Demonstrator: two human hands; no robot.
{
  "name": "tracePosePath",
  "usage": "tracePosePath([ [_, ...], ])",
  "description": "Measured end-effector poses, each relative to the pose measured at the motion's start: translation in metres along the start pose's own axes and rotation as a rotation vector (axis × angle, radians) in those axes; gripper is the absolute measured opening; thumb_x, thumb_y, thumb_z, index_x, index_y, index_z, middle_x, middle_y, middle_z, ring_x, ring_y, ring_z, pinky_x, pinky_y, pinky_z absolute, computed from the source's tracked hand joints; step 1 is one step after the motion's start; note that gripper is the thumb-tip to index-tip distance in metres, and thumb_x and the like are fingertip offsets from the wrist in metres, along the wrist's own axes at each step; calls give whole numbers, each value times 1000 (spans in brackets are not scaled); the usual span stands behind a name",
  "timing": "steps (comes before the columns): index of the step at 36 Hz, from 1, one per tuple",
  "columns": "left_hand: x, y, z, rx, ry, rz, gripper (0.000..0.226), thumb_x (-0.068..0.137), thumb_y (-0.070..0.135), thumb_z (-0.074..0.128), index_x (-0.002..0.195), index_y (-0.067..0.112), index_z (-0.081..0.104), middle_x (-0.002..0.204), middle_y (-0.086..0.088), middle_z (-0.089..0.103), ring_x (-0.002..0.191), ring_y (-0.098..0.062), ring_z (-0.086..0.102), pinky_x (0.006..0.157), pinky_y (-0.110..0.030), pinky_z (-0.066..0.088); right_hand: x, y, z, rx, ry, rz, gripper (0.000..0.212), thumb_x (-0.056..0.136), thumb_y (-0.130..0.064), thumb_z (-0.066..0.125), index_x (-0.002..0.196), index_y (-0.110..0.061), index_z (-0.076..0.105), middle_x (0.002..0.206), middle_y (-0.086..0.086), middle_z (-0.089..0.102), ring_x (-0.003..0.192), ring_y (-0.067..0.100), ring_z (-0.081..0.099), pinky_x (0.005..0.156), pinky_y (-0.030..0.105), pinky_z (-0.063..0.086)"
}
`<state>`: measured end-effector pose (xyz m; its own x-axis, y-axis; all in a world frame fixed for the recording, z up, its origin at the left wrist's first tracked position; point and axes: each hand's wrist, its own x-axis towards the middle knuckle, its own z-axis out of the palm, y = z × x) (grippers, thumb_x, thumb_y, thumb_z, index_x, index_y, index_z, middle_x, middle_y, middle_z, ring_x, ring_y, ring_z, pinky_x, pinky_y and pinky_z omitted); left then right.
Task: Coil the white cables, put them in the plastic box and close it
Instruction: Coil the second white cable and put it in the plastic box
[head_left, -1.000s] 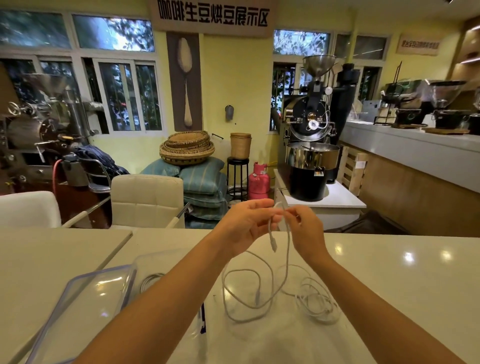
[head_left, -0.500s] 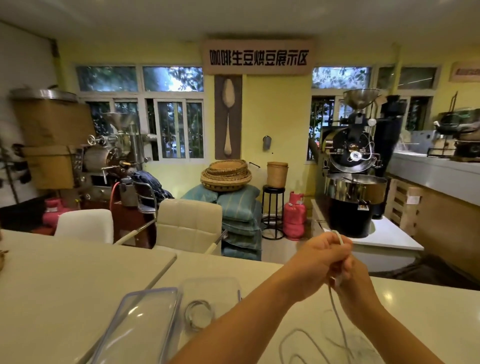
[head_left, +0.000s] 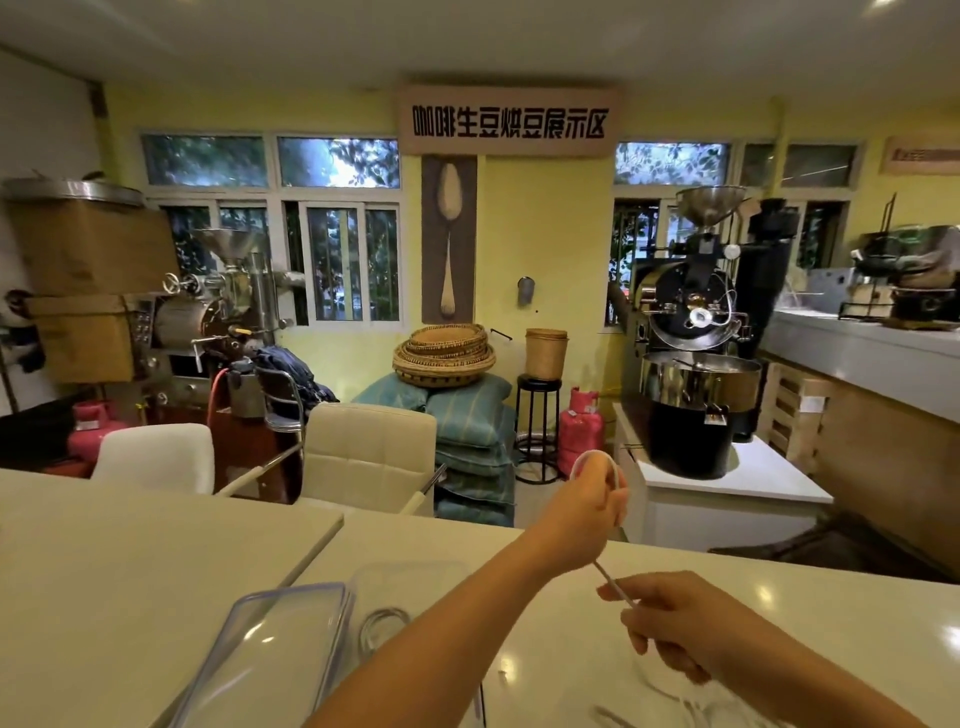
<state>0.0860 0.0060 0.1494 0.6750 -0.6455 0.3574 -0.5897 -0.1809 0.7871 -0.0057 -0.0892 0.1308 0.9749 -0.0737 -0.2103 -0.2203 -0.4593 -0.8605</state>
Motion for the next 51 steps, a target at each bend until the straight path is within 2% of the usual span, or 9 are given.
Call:
tracePosePath([
  [13, -22, 6, 4, 196, -352, -99, 19, 97, 22, 34, 79, 17, 36, 70, 3, 40, 61, -8, 37, 57, -21, 33, -9, -41, -67, -791, -242, -66, 24, 91, -16, 50, 113, -14, 59, 68, -12, 53, 52, 0, 49, 51, 10, 40],
  [23, -25, 13, -14, 46, -475, -53, 27, 95, 20, 42, 70, 22, 49, 57, 3, 45, 49, -6, 41, 56, -19, 36, -2, -25, -126, 293, -650, -86, 7, 76, -12, 67, 79, -6, 70, 65, 3, 68, 44, 5, 56, 43, 11, 46],
  [27, -21, 10, -16, -139, -390, -83, 33, 96, 16, 39, 66, 18, 50, 44, 13, 41, 38, 1, 35, 46, -12, 30, 11, -9, -123, 771, -770, -214, 36, 96, -16, 30, 103, 6, 58, 87, 16, 67, 75, 18, 66, 70, 23, 54],
  [30, -20, 8, -13, -267, -367, -100, 34, 97, 15, 36, 66, 16, 49, 37, 14, 39, 38, 1, 32, 46, -14, 28, 12, -1, -116, 938, -596, -343, 49, 96, -28, 27, 115, 9, 53, 115, 27, 59, 104, 30, 60, 90, 31, 50],
  [33, -18, 7, -10, -373, -323, -116, 37, 98, 14, 33, 65, 14, 49, 35, 13, 38, 37, 0, 32, 44, -13, 28, 13, 0, -103, 1171, -377, -375, 51, 53, -28, 85, 91, 4, 71, 86, 18, 72, 75, 21, 69, 67, 25, 57],
  [36, -15, 10, -7, -448, -289, -124, 38, 97, 12, 33, 62, 13, 49, 35, 12, 38, 36, -2, 32, 42, -12, 29, 20, 3, -84, 1221, -89, -440, 75, 12, -18, 92, 82, -3, 73, 69, 9, 72, 55, 15, 68, 49, 22, 55],
  [40, -12, 15, -6, -519, -258, -126, 38, 97, 11, 33, 61, 11, 47, 35, 11, 37, 35, -3, 30, 41, -12, 29, 38, 5, -66, 1286, -72, -396, 62, 15, -8, 89, 73, -4, 71, 62, 10, 70, 49, 18, 65, 45, 24, 54],
  [43, -10, 19, -6, -563, -227, -107, 38, 97, 11, 33, 62, 10, 47, 35, 10, 36, 35, -4, 29, 40, -12, 28, 37, -4, -58, 1097, 42, -310, 9, 68, -6, 68, 77, -7, 65, 64, 8, 65, 55, 16, 61, 51, 26, 52],
  [51, -2, 25, -12, -640, -160, -66, 39, 97, 14, 30, 63, 10, 48, 36, 9, 37, 35, -6, 28, 43, -18, 28, 31, -9, -42, 6, 706, -487, 21, 80, 1, 57, 79, -19, 52, 73, -5, 51, 70, 10, 49, 59, 13, 41],
])
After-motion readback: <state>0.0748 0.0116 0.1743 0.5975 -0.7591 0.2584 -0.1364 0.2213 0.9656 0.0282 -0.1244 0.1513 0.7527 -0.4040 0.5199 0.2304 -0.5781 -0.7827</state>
